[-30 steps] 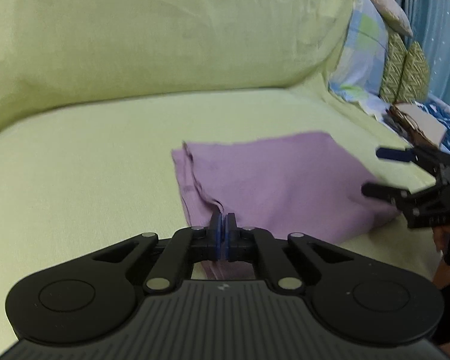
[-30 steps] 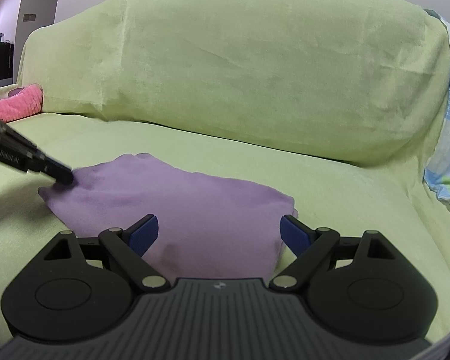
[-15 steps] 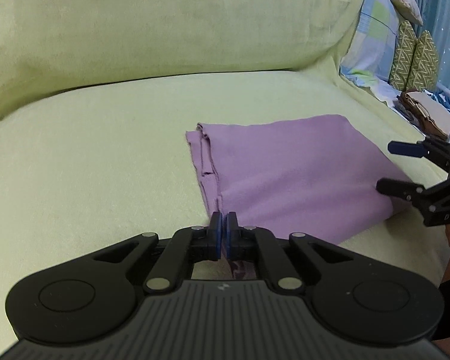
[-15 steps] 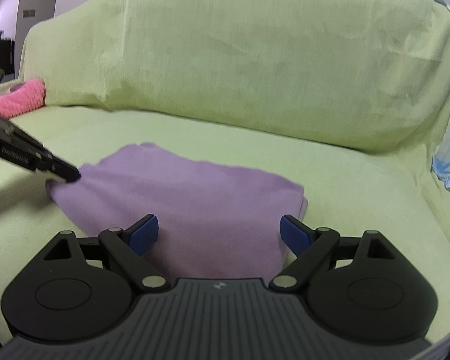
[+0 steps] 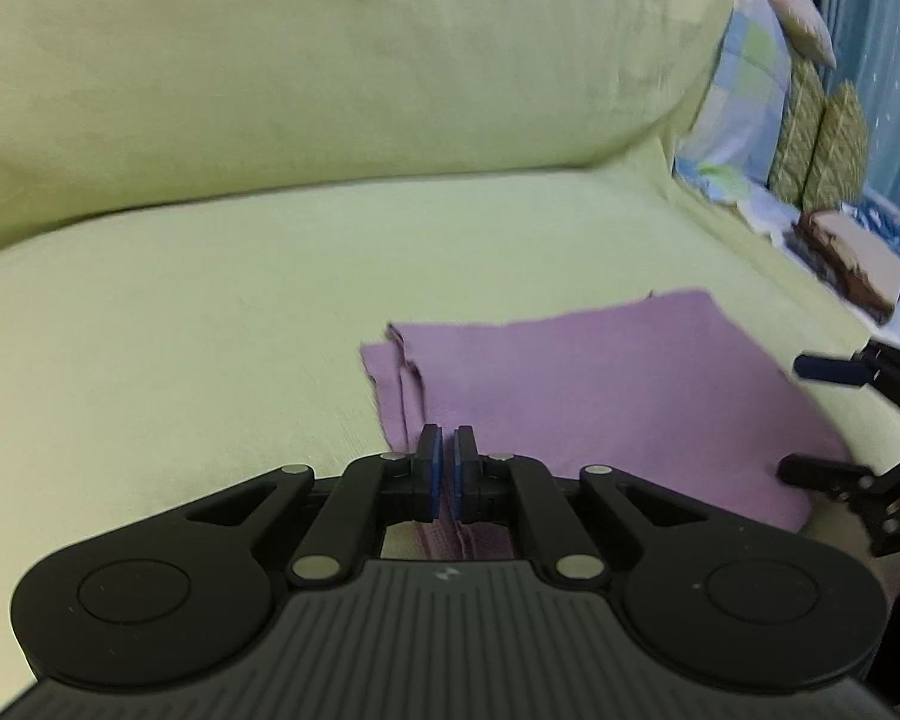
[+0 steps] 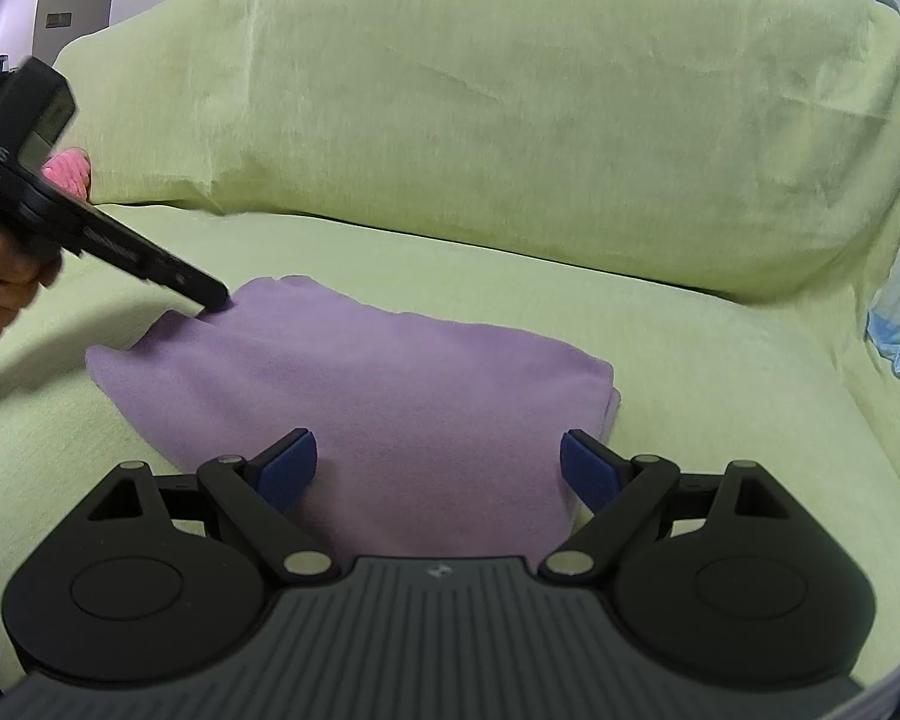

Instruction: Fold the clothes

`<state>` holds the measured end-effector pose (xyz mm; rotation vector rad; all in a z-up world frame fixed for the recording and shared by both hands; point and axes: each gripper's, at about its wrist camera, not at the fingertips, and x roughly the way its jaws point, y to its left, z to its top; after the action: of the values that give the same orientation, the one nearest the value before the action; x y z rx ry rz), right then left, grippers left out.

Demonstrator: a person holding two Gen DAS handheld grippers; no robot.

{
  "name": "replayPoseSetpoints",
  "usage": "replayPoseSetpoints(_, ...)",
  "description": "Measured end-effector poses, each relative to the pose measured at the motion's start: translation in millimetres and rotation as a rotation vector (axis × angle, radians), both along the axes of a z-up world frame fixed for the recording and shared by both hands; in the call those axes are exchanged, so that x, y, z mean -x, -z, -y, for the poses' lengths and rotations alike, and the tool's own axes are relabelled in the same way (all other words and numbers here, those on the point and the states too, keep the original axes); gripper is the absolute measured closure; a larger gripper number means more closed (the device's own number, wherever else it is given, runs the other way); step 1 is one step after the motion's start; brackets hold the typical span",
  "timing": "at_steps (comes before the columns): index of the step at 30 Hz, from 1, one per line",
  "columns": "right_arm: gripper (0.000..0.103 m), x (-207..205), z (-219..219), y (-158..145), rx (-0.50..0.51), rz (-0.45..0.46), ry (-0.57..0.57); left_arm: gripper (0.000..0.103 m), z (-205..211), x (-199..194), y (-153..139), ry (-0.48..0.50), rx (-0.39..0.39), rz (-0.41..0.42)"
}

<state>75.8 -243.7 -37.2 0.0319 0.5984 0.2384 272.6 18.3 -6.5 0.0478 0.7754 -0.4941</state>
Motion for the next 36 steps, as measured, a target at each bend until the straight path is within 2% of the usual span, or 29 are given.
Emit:
replayPoseSetpoints(2,0.017,0,0,-1,-0.002,0.001,0.0,0.103,-6,2,-3,-0.034,-0.002,0.034)
replayPoseSetpoints(7,0.017,2,-4,-4,-0.02,0.029,-0.03,0.103,-24,-7,0,-0.113,-0.006,0.042)
replayPoseSetpoints(11,0.017,-1,-7,-1,-0.013,0.023,-0.044,0.103,-27,-4,-6,-0.085,0.076,0.012)
replayPoseSetpoints(16,0.017,-3,-7,1,-0.016,0.019,-0.04,0.093,-13,-11,0,-0.033,0.071,-0.016)
replayPoseSetpoints(17,0.017,-3,-8,2,-0.015,0.017,-0.041,0.083,-10,-14,3,-0.028,0.075,-0.034)
replayPoseSetpoints(18,0.017,-3,-8,2,-0.014,0.016,-0.041,0.082,-7,-15,5,-0.025,0.071,-0.042)
replayPoseSetpoints(22,0.017,-5,-8,0,-0.017,0.016,-0.038,0.083,-4,-14,3,-0.015,0.07,-0.049)
replayPoseSetpoints(23,0.017,-6,-8,-1,-0.017,0.017,-0.039,0.086,-2,-13,3,-0.002,0.069,-0.052)
replayPoseSetpoints(24,0.017,-2,-10,-2,-0.016,0.016,-0.033,0.1,-1,-12,3,0.006,0.069,-0.049)
replayPoseSetpoints(25,0.017,8,-14,-6,-0.016,0.013,-0.017,0.101,0,-11,3,0.013,0.069,-0.045)
replayPoseSetpoints(33,0.017,10,-10,-7,-0.014,0.008,-0.003,0.102,-6,-12,4,-0.031,0.051,0.005)
replayPoseSetpoints(36,0.017,9,-10,-8,-0.015,0.012,-0.003,0.102,-3,-12,4,-0.023,0.016,0.016)
